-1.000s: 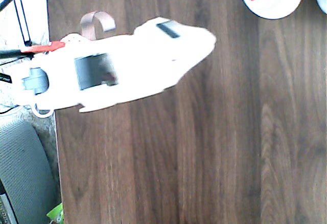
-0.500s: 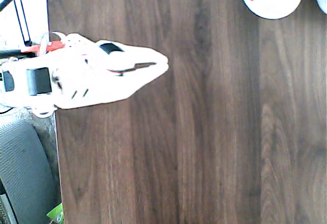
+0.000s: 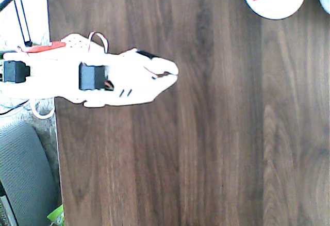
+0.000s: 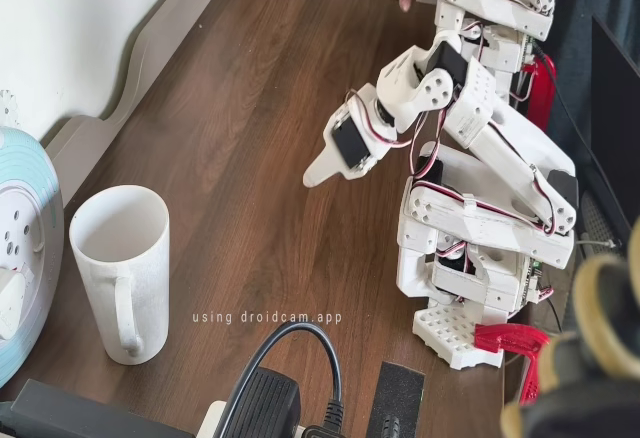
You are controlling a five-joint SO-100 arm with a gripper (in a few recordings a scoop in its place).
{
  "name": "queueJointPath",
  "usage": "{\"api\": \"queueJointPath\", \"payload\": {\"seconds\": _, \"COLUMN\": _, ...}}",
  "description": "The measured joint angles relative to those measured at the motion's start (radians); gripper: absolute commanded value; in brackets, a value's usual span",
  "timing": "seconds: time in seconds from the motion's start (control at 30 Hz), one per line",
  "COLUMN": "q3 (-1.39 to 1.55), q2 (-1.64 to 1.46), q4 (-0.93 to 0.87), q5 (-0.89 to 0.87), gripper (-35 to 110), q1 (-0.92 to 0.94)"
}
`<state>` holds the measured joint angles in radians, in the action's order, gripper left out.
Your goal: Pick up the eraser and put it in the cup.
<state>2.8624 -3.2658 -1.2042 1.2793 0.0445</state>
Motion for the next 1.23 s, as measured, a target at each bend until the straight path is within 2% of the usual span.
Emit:
{"api": "queueJointPath", "payload": {"seconds": 0.23, "q3": 0.164, "q2": 0.000, "q4": 0.000, "q5": 0.021, "gripper": 0, "q1": -0.038}}
{"api": "queueJointPath", "payload": {"seconds": 0.43, "q3": 0.181, "q2": 0.000, "q4": 0.000, "q5": 0.075, "gripper": 0, "q1": -0.055}}
{"api": "queueJointPath", "payload": {"seconds": 0.5, "q3": 0.181, "q2": 0.000, "q4": 0.000, "q5": 0.075, "gripper": 4, "q1": -0.043}}
{"api": "queueJointPath", "payload": {"seconds": 1.23, "q3": 0.181, "q2": 0.000, "q4": 0.000, "q5": 0.075, "gripper": 4, "q1": -0.037}}
